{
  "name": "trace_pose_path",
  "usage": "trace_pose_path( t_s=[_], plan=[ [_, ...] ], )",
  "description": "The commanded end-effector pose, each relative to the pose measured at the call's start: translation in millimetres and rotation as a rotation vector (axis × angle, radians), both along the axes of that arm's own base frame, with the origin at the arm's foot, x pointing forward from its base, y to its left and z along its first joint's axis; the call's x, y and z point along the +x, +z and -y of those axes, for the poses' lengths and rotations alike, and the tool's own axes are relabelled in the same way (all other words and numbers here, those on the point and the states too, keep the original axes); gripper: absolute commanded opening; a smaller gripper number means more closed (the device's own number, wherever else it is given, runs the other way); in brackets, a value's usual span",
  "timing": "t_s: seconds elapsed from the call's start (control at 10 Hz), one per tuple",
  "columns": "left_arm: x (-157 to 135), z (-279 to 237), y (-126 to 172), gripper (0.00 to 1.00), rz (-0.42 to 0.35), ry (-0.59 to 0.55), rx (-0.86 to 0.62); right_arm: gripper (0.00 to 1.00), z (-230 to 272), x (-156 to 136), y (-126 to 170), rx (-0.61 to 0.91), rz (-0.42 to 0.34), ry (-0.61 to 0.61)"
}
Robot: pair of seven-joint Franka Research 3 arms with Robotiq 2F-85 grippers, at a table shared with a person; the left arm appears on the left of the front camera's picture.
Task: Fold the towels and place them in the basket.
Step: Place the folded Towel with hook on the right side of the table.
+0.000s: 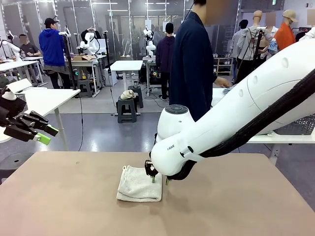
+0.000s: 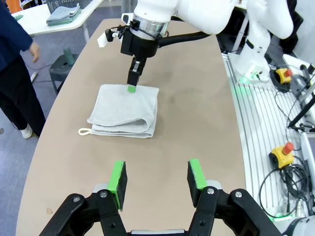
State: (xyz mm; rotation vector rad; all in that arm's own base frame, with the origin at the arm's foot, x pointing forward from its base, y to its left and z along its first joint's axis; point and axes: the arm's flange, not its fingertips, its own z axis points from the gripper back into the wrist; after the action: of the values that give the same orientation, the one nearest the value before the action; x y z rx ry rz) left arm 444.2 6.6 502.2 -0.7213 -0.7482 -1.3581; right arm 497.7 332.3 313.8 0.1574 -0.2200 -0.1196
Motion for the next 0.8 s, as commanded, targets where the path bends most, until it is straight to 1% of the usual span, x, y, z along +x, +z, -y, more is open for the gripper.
trace_pose_path(
  t_s=[0.0, 0.2, 0.4, 0.5, 0.6, 0.7],
  plan=[
    [-0.4, -0.1, 1.0, 0.64, 0.003, -0.003, -0.007, 0.56, 0.4, 0.5, -13.8, 0.006, 0.046, 0.012],
    [-0.4, -0.1, 1.0, 0.64, 0.003, -0.003, -0.007, 0.56, 0.7, 2.5, -19.3, 0.020, 0.032, 0.015],
    [-0.4, -0.1, 1.0, 0.64, 0.003, -0.003, -0.007, 0.56, -0.3, 2.2, -22.1, 0.028, 0.035, 0.026],
    [-0.4, -0.1, 1.0, 0.64, 0.003, -0.003, -0.007, 0.37, -0.7, 2.1, -22.4, 0.037, 0.037, 0.029],
    [-0.4, -0.1, 1.0, 0.64, 0.003, -0.003, -0.007, 0.37, -0.8, 2.0, -22.2, 0.045, 0.042, 0.029],
    [-0.4, -0.1, 1.0, 0.64, 0.003, -0.003, -0.007, 0.17, -0.7, 2.1, -22.2, 0.052, 0.044, 0.031]
  ],
)
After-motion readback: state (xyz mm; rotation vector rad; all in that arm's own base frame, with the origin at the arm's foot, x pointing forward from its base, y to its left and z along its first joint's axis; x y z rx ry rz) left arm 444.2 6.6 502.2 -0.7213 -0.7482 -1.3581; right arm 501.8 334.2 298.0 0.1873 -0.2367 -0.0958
